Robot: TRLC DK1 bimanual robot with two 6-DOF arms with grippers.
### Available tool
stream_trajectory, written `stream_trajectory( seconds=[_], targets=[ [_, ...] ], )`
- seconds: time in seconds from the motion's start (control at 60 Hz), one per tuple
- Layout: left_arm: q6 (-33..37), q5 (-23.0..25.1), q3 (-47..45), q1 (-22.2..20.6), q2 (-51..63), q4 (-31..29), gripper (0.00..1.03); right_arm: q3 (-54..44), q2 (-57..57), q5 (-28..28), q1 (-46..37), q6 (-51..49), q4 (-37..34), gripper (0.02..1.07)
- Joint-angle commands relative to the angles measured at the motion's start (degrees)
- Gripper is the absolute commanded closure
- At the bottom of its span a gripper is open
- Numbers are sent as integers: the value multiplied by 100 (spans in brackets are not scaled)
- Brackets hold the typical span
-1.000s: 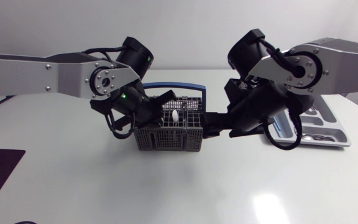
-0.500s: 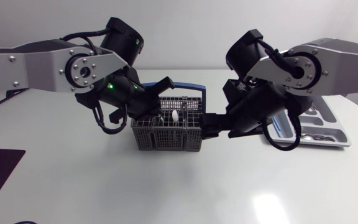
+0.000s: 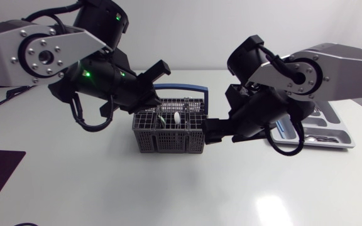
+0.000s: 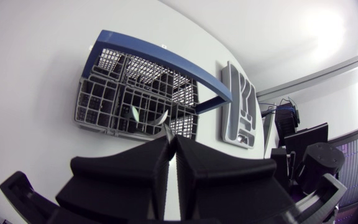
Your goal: Unload the cutlery basket into the drawer organizer.
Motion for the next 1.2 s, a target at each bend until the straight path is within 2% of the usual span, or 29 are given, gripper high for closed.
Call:
stream_trajectory(
  seconds=[0.0, 0.233, 0.417, 0.5, 0.817, 1.067, 1.183],
  targets=[
    [-47, 66, 98, -56, -197, -85, 99, -150, -157, 56, 51, 105, 26, 7],
    [-65, 75, 168, -135, -382, -68, 99, -361, -465, 73, 95, -159, 395, 7],
    [-205, 312, 221, -118, -443, -77, 99, -572, -869, -50, 165, -493, 913, 7],
    [-302, 479, 238, -118, -443, -77, 99, -765, -1141, -269, 174, -660, 1423, 7],
    [-741, 1244, 423, -197, -39, -147, 99, -809, -1440, -1236, 156, -2040, 1704, 7],
    [-1111, 1797, 739, -109, 365, -349, 99, -1073, -1405, -1104, 385, -2488, 2197, 7],
    [-1190, 1947, 827, -109, 479, -384, 99, -1266, -1344, -489, 622, -2796, 2592, 9]
  ],
)
